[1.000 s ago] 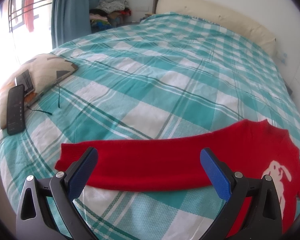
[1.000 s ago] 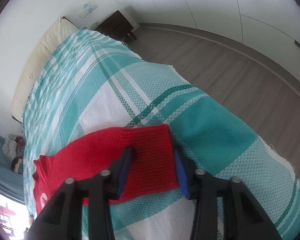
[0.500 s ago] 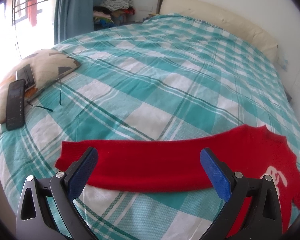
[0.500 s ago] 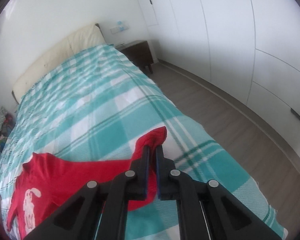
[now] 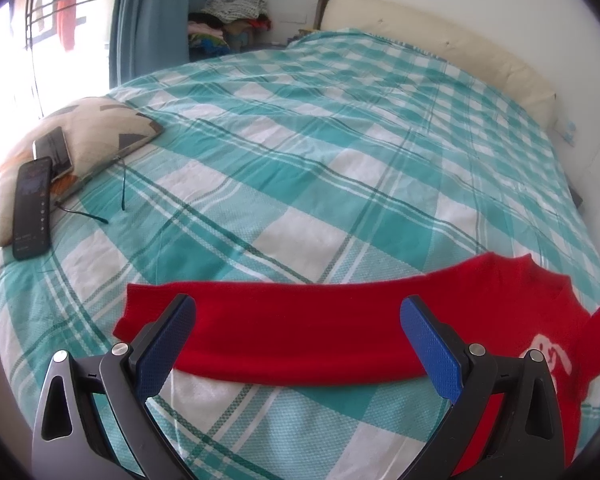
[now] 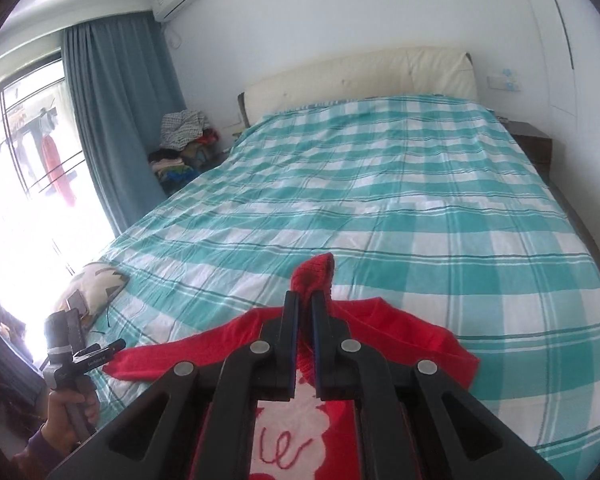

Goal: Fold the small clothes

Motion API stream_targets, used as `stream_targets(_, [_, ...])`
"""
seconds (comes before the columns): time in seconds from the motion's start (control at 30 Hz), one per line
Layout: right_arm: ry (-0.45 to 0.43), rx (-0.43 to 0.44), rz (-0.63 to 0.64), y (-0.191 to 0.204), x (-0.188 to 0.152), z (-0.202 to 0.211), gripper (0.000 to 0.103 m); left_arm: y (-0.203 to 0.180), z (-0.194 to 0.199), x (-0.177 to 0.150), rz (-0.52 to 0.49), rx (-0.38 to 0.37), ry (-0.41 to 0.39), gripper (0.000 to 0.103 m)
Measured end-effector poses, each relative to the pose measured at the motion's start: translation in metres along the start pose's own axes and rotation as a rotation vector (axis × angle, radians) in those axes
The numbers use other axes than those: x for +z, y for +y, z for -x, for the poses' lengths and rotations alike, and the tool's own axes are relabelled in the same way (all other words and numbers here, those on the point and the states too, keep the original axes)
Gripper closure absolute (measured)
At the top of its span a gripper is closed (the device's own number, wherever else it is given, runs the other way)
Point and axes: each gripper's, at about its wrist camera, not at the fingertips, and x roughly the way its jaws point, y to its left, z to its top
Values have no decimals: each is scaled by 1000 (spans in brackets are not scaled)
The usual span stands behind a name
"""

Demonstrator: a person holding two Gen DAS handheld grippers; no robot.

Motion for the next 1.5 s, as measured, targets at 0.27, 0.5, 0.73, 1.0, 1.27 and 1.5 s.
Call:
stream_targets(0.27, [186, 271, -127, 0, -54, -60, 37, 9, 0, 3, 54, -22, 9, 1])
stream_targets(0.5, [168, 36, -100, -70, -87, -5, 37, -4, 0, -1, 14, -39, 19, 1])
stream_targets(0.73, [173, -263, -49, -141, -162, 61, 37, -48, 0, -22, -185, -76, 64, 1])
stream_targets(1.0, [37, -326, -251, -189, -171, 108, 37, -78, -14, -77, -294, -137, 251, 1])
stream_targets(1.27, [-40, -284, -279, -179, -161, 117, 36, -103, -28, -125, -470, -53, 310, 1])
stream_targets(1.5, [-46, -273, -259, -171, -163, 119, 36, -88, -38, -130, -345, -84, 371, 0])
